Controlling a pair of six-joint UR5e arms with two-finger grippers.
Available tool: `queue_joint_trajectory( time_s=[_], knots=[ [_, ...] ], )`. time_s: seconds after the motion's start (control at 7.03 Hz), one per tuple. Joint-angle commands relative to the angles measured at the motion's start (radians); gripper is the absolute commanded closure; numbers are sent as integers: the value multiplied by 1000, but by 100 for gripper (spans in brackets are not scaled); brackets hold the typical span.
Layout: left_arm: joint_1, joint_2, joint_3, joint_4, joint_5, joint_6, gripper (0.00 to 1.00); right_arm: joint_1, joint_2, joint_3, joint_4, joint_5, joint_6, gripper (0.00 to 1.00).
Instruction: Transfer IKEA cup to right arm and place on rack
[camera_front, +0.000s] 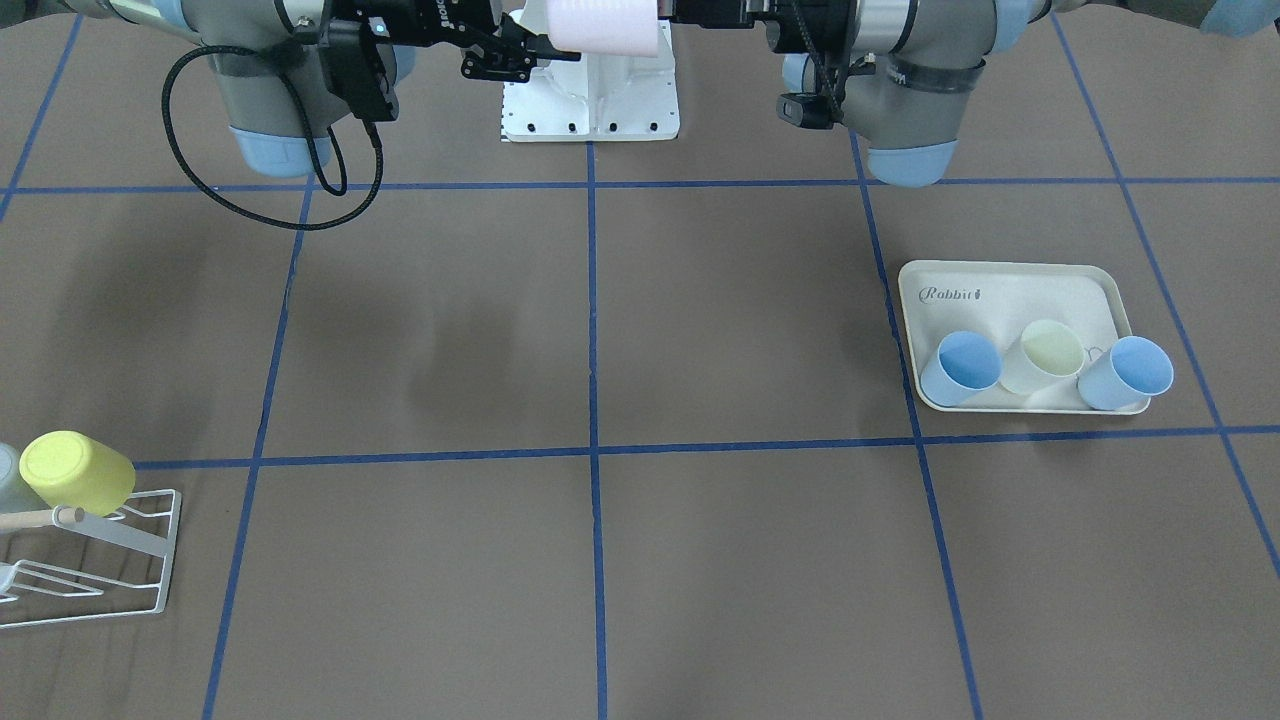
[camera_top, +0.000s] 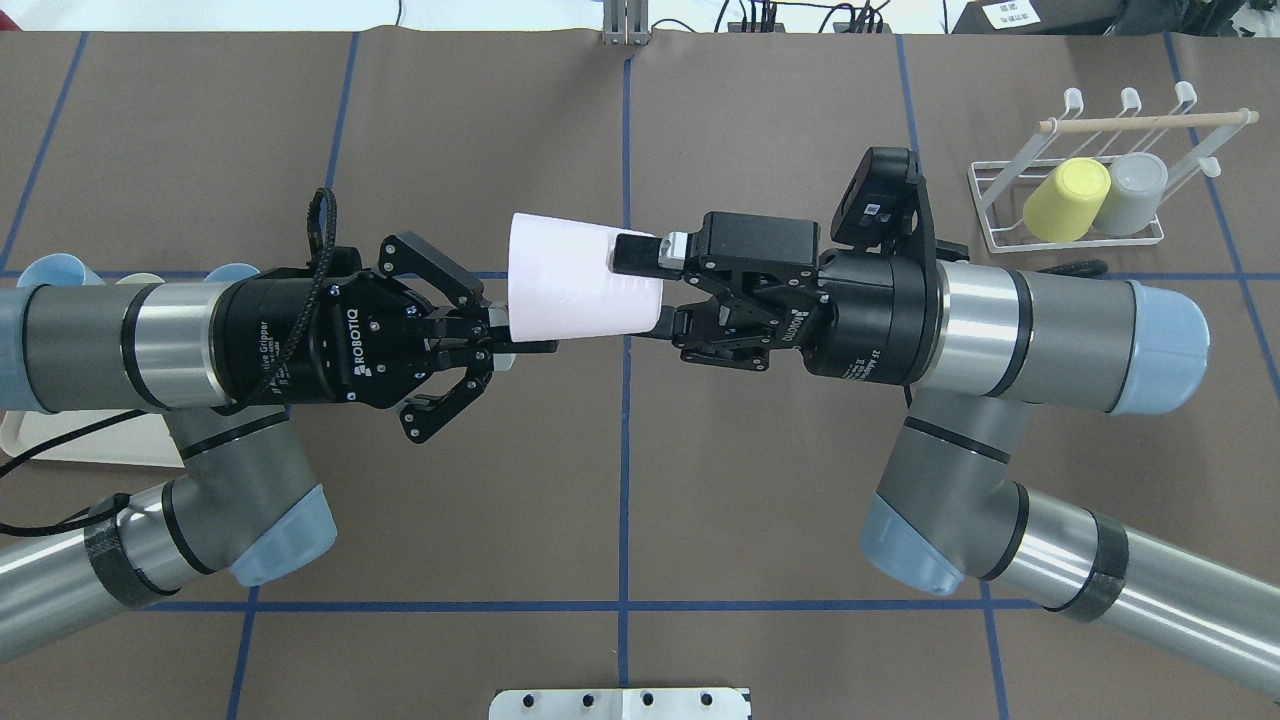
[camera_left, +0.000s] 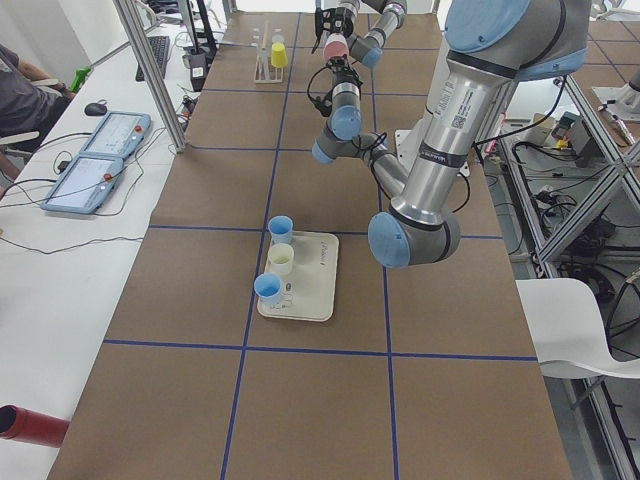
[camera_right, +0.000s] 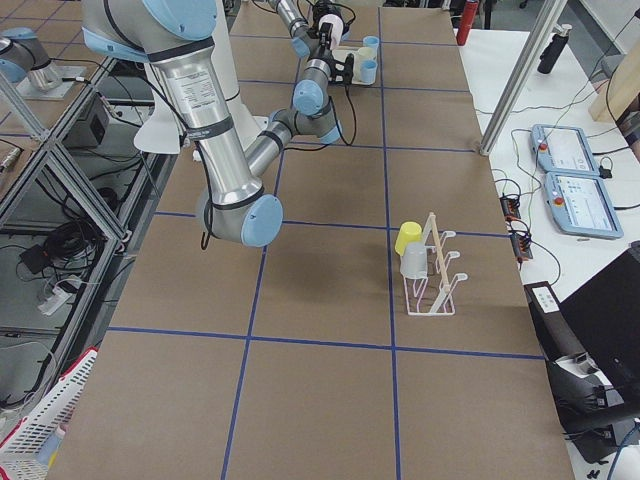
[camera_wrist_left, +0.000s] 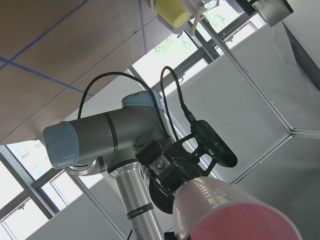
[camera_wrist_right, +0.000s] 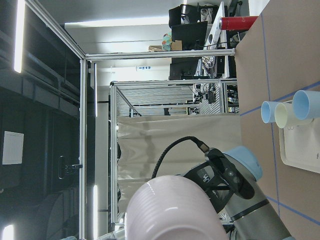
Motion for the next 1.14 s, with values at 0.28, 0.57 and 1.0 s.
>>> queue_joint_trajectory(
  time_s=[0.28,0.57,1.0],
  knots=[
    [5,3,5,-6,0,11,52,0,-1,-64,113,0,-2,74],
    [3,8,0,-2,0,9,0,1,-1,-71,127,1,0,78],
    [-36,15,13,11,-8,43,0,7,-38,-45,164,7,8,78]
  ],
)
